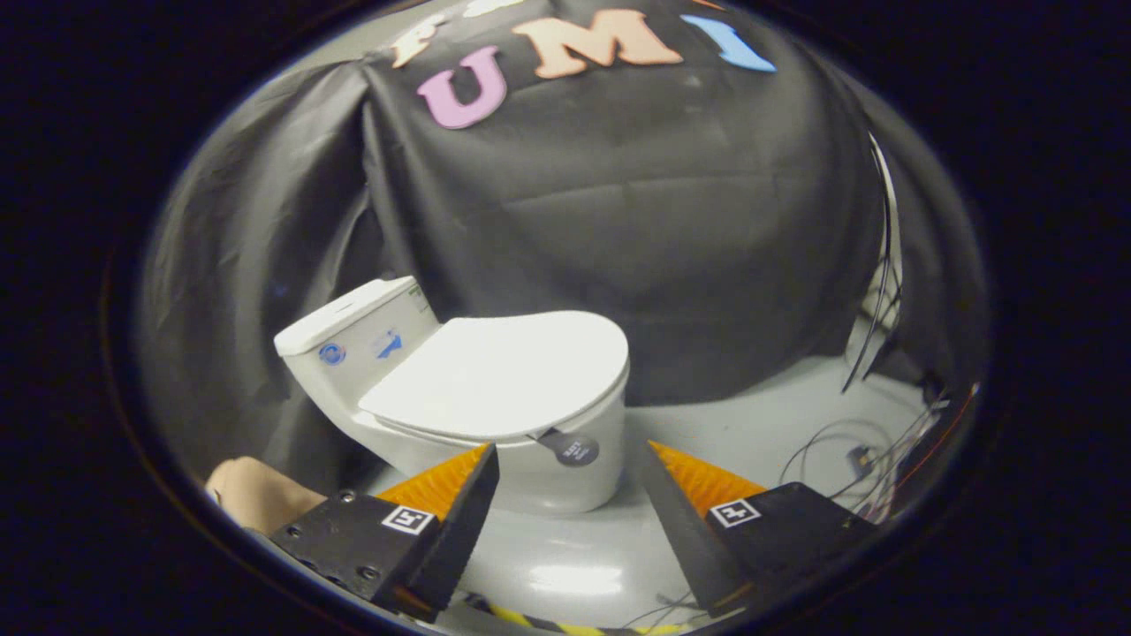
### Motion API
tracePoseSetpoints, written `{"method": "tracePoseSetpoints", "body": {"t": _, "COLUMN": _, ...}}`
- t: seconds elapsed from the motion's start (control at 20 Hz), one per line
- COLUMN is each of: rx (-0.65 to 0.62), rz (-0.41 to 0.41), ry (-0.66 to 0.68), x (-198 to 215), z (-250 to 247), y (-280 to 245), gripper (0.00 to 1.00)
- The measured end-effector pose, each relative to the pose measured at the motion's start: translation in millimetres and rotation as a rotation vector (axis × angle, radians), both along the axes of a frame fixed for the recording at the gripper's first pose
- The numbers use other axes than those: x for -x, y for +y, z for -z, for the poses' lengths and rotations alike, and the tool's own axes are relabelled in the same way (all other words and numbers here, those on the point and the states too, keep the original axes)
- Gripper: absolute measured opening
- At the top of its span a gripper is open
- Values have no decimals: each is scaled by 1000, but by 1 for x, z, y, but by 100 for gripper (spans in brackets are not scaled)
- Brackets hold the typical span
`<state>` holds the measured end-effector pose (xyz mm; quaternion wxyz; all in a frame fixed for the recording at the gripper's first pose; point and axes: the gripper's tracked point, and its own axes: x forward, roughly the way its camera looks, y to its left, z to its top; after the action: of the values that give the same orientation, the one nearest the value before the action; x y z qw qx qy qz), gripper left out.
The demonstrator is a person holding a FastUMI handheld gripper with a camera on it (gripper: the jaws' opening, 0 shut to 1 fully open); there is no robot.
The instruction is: Open the toilet lid.
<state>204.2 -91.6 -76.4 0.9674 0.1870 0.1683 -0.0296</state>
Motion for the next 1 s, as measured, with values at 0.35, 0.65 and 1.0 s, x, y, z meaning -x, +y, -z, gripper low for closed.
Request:
{"method": "tracePoseSetpoints", "body": {"t": 0.35, "rx": -320, "rz": -7, "ry": 136, "x": -40, "z": 42, "y": -9, "gripper": 87}}
{"method": "tracePoseSetpoints", "body": {"t": 0.65, "rx": -655, "rz": 9, "ry": 125, "x": -57, "z": 50, "y": -19, "gripper": 60}}
{"method": "tracePoseSetpoints", "body": {"t": 1.0, "rx": -864, "rz": 22, "ry": 88, "x": -52, "z": 44, "y": -37, "gripper": 7}}
